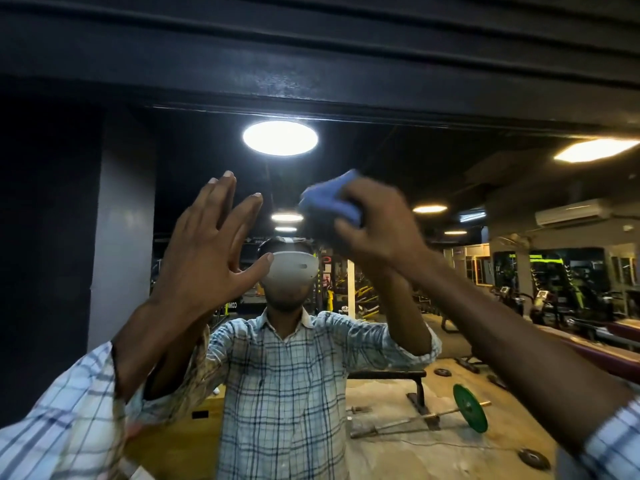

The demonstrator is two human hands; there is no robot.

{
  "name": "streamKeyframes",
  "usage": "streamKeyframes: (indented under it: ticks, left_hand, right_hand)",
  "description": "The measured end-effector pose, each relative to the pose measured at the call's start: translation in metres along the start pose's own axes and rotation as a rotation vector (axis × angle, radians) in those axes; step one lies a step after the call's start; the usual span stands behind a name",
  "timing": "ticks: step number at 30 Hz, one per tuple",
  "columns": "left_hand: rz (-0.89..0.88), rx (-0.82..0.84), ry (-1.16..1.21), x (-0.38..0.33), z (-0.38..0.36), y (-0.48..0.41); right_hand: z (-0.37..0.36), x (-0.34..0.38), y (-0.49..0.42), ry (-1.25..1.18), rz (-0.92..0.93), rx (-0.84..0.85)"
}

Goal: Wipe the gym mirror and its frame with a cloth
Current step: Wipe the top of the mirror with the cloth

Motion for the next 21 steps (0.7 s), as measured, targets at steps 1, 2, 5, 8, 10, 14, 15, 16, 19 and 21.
streamKeyframes:
  ticks: [1,2,5,8,10,14,15,16,19,21]
  left_hand:
    - [0.000,0.002,-0.003,0.001,0.000,0.000]
    - [-0.003,0.004,-0.010,0.001,0.001,0.000]
    - [-0.001,0.008,-0.023,0.000,0.001,0.000]
    - [-0.008,0.002,-0.021,0.001,0.000,0.000]
    - [-0.012,0.007,-0.029,0.002,0.001,0.001]
    - [-0.012,0.020,-0.032,0.005,0.004,0.001]
    - [-0.007,0.020,-0.030,0.005,0.004,0.002]
    - [-0.005,0.022,-0.029,0.006,0.005,0.002]
    - [-0.009,0.017,-0.025,0.010,0.006,0.003]
    - [-0.009,0.020,-0.023,0.014,0.008,0.003]
  right_hand:
    - [0.010,-0.011,-0.006,0.049,-0.131,-0.137]
    - [0.019,-0.018,-0.007,0.094,-0.274,-0.262]
    - [0.015,-0.004,0.019,0.043,-0.374,-0.265]
    - [0.004,0.035,0.066,-0.135,-0.003,0.244]
    - [0.014,0.025,0.070,-0.105,0.016,0.245]
    - [0.034,-0.004,0.063,0.093,-0.515,-0.399]
    - [0.028,0.000,0.069,0.093,-0.583,-0.436]
    - [0.019,0.011,0.076,0.067,-0.558,-0.382]
    - [-0.011,0.051,0.101,-0.037,-0.093,0.108]
    - [-0.010,0.045,0.092,0.005,0.101,0.211]
Point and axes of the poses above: each hand's wrist, its own y-axis away from the middle knuckle, its own z-axis out of the back of the hand, x = y × z, the point moved 1 cm from there along -y, towards the middle knuckle, and after that the axes turned 13 degrees about -x, right-handed, at the moved point
